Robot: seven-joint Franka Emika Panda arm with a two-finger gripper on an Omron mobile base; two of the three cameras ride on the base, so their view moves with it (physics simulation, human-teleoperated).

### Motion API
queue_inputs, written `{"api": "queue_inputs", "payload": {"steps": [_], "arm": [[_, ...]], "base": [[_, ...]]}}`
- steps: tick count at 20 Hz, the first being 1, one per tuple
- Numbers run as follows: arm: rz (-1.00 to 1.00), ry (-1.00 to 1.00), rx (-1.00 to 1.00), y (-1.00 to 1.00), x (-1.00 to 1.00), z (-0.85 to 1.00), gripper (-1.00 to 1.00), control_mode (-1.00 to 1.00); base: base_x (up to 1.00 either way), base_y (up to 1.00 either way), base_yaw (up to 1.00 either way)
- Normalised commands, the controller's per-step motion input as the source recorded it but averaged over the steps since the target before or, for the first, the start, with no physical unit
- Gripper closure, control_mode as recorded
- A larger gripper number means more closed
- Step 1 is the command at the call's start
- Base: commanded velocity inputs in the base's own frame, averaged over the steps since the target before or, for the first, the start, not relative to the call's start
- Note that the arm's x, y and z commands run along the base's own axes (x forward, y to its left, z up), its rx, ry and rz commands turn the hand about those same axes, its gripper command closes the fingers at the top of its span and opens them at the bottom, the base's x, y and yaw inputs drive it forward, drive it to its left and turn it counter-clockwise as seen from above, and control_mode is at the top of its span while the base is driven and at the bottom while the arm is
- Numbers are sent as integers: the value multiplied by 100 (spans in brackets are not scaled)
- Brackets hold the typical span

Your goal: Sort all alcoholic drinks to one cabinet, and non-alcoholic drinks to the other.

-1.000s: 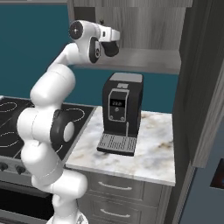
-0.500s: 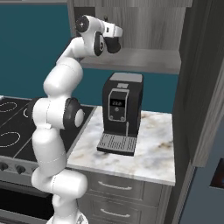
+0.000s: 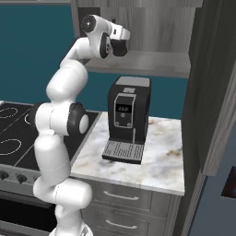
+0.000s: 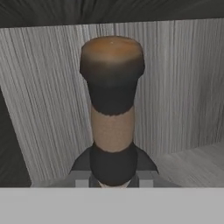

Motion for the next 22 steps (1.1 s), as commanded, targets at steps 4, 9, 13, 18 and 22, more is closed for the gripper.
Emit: {"api": "queue_inputs", "payload": {"steps": [4,9,13,18,22], "arm": [[0,11,9,-14,23,-51,100,-100],[0,16,6,-4,25,-42,100,-100],[0,14,4,0,20,-40,100,-100],[0,5,1,0,9,-44,-100,-100],[0,0,0,0,5,-18,-100,-100]], "base": [[0,0,0],[0,0,0],[0,0,0],[0,0,0],[0,0,0]]}}
